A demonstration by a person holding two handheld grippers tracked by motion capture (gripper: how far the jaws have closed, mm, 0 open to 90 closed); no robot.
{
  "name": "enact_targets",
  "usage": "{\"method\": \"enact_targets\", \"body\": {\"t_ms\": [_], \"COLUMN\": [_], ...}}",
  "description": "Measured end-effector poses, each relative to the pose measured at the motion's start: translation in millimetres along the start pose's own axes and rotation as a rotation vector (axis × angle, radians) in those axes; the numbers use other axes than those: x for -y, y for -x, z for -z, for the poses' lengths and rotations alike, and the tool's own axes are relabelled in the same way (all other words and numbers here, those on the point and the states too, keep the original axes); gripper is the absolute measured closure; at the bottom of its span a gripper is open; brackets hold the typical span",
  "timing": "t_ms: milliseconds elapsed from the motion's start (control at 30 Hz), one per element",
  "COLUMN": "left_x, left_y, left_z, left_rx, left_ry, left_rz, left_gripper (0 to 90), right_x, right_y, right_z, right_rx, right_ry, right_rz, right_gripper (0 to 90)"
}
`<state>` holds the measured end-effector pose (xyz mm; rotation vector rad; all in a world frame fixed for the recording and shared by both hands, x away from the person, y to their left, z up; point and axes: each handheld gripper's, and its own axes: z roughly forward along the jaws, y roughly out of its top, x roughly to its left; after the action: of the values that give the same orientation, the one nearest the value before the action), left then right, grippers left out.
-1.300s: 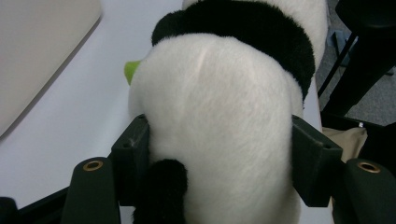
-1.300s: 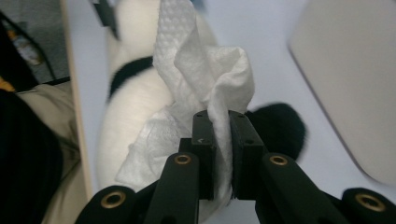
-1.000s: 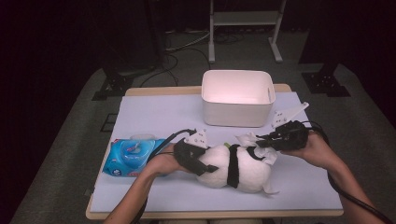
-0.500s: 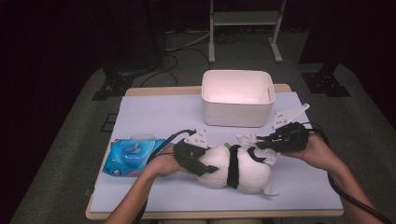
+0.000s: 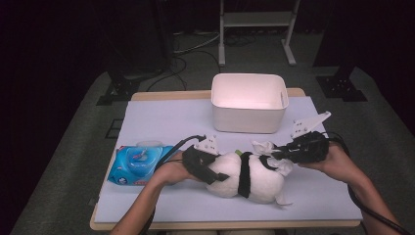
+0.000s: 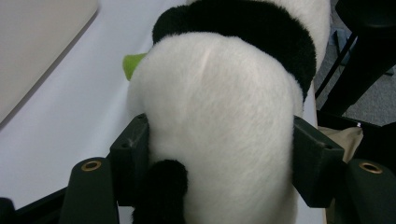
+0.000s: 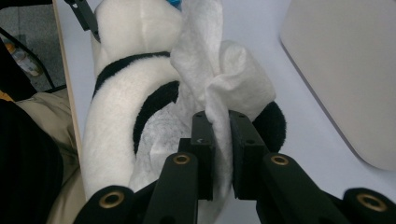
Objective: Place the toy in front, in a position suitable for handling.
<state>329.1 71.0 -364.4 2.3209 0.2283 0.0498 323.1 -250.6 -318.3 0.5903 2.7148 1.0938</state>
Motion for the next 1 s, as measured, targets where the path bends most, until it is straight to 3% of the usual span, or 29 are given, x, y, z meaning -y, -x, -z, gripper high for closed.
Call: {"method": "enact_targets", "body": {"t_ms": [333, 500, 1000], "left_x": [-0.6, -3.2, -20.0], "left_y": [-0.1, 0.7, 5.8], "left_z": [-0.4, -0.8, -1.5], "left_rx": [0.000, -0.008, -0.028], "left_ry": [-0.003, -0.011, -0.028], "left_rz": [-0.001, 0.001, -0.031], "left_gripper": [32.4, 32.4, 32.3], "right_x": [-4.3, -10.7, -41.7], "right_y": [-4.1, -8.2, -27.2], "right_z": [-0.6, -2.7, -27.1], "right_rx": [-0.017, -0.025, -0.083], "right_ry": [-0.012, -0.025, -0.063], "right_rz": [0.013, 0.045, 0.120], "right_gripper": [80.7, 80.5, 79.5]}}
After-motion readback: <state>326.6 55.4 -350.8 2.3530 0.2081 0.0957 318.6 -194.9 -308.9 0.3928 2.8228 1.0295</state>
